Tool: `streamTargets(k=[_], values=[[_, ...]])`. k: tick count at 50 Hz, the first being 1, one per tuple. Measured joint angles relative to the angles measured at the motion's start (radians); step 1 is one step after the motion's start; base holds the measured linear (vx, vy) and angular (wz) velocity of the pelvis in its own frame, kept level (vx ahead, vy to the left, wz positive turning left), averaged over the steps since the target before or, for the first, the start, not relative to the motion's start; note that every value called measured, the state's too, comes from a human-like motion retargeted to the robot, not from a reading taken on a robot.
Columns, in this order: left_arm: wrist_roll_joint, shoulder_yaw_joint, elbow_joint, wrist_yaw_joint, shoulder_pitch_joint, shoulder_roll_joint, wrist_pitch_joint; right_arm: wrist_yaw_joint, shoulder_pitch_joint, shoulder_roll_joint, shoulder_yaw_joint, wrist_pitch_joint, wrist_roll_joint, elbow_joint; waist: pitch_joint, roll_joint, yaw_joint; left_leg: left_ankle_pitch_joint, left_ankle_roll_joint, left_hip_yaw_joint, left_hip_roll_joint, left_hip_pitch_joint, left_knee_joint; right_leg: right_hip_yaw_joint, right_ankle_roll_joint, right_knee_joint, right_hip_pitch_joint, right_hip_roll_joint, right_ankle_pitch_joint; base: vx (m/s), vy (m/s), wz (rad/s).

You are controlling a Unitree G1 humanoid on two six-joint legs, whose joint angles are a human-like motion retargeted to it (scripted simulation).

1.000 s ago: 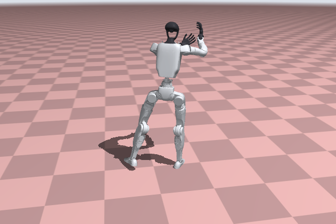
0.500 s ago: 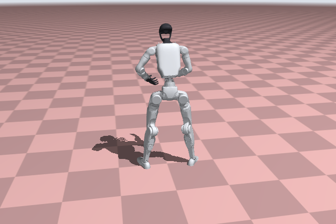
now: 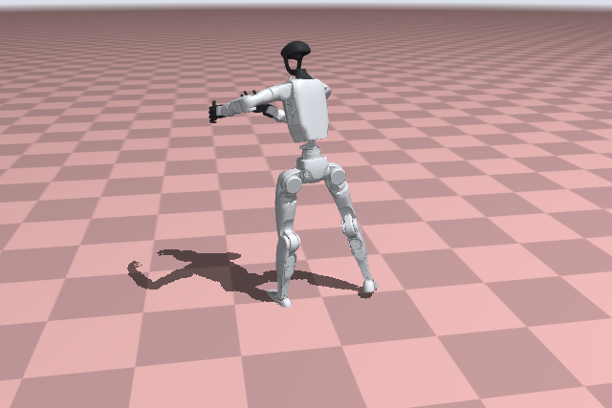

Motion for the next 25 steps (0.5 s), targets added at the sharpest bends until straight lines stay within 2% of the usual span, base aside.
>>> streamTargets(k=[7, 12, 13, 15, 18, 19, 20, 21, 22, 23, 24, 25], values=[[0.05, -0.052, 0.0, 0.022, -0.036, -0.114, -0.001, 0.003, 0.041, -0.024, -0.028, -0.008, 0.014, 0.019, 0.025, -0.044, -0.033, -0.005, 0.03, 0.06, 0.015, -0.007, 0.0, -0.038, 0.005, -0.051, -0.006, 0.017, -0.079, -0.08, -0.13, -0.47], [0.174, -0.138, 0.031, 0.041, -0.054, -0.278, 0.023, -0.003, 0.149, -0.089, -0.039, 0.0, -0.013, 0.025, 0.042, -0.088, -0.069, -0.006, 0.032, 0.141, 0.03, -0.005, 0.0, -0.061, 0.032, -0.108, -0.019, 0.035, -0.142, -0.1, -0.22, -0.84], [0.219, -0.154, 0.04, 0.024, -0.058, -0.32, 0.027, 0.056, 0.166, -0.125, -0.045, 0.013, -0.1, 0.021, 0.044, -0.094, -0.076, -0.006, 0.033, 0.161, 0.035, -0.003, 0.0, -0.055, 0.042, -0.117, -0.027, 0.04, -0.152, -0.09, -0.27, -1.08], [0.269, -0.174, 0.049, 0.017, -0.05, -0.401, 0.032, 0.084, 0.216, -0.161, -0.057, 0.01, -0.113, 0.015, 0.044, -0.108, -0.093, -0.003, 0.028, 0.206, 0.055, 0.001, 0.0, -0.035, 0.056, -0.137, -0.046, 0.063, -0.166, -0.1, -0.33, -1.26], [0.321, -0.186, 0.063, 0.037, -0.036, -0.544, 0.025, -0.072, 0.198, -0.31, -0.01, 0.072, -0.713, 0.018, 0.032, -0.11, -0.119, 0.012, 0.008, 0.289, 0.123, 0.006, 0.0, 0.022, 0.056, -0.161, -0.101, 0.142, -0.176, -0.11, -0.43, -1.55], [0.317, -0.194, 0.066, 0.042, -0.032, -0.588, 0.024, -0.081, 0.202, -0.338, -0.01, 0.074, -0.756, 0.018, 0.027, -0.112, -0.137, 0.018, 0.003, 0.314, 0.145, 0.012, 0.0, 0.04, 0.056, -0.167, -0.114, 0.168, -0.177, -0.07, -0.45, -1.45], [0.309, -0.204, 0.07, 0.048, -0.03, -0.63, 0.022, -0.078, 0.213, -0.357, -0.015, 0.066, -0.729, 0.015, 0.022, -0.114, -0.157, 0.025, -0.002, 0.337, 0.166, 0.018, 0.0, 0.057, 0.056, -0.172, -0.126, 0.195, -0.179, -0.04, -0.44, -1.31], [0.285, -0.226, 0.079, 0.063, -0.042, -0.676, 0.023, -0.046, 0.242, -0.354, -0.049, 0.037, -0.415, -0.003, 0.021, -0.111, -0.182, 0.032, -0.007, 0.356, 0.186, 0.03, 0.0, 0.071, 0.056, -0.176, -0.129, 0.218, -0.18, -0.02, -0.42, -1.19], [0.266, -0.248, 0.087, 0.073, -0.055, -0.719, 0.023, -0.028, 0.253, -0.369, -0.071, 0.016, -0.238, -0.013, 0.018, -0.109, -0.208, 0.04, -0.012, 0.375, 0.204, 0.041, 0.0, 0.084, 0.056, -0.179, -0.132, 0.24, -0.181, 0.0, -0.4, -1.08], [0.257, -0.269, 0.093, 0.076, -0.071, -0.755, 0.018, -0.039, 0.23, -0.421, -0.068, 0.014, -0.337, -0.011, 0.013, -0.111, -0.236, 0.048, -0.014, 0.392, 0.22, 0.052, 0.0, 0.097, 0.056, -0.182, -0.134, 0.261, -0.182, 0.02, -0.38, -0.98], [0.232, -0.296, 0.101, 0.084, -0.096, -0.791, 0.017, -0.008, 0.229, -0.439, -0.093, 0.0, -0.193, -0.013, 0.008, -0.111, -0.267, 0.055, -0.016, 0.405, 0.234, 0.063, 0.003, 0.108, 0.056, -0.185, -0.133, 0.278, -0.183, 0.04, -0.36, -0.85], [0.198, -0.326, 0.11, 0.095, -0.127, -0.829, 0.018, 0.045, 0.239, -0.439, -0.131, -0.02, 0.072, -0.018, 0.005, -0.11, -0.299, 0.062, -0.018, 0.416, 0.247, 0.074, 0.008, 0.116, 0.056, -0.188, -0.129, 0.295, -0.183, 0.06, -0.33, -0.72]])
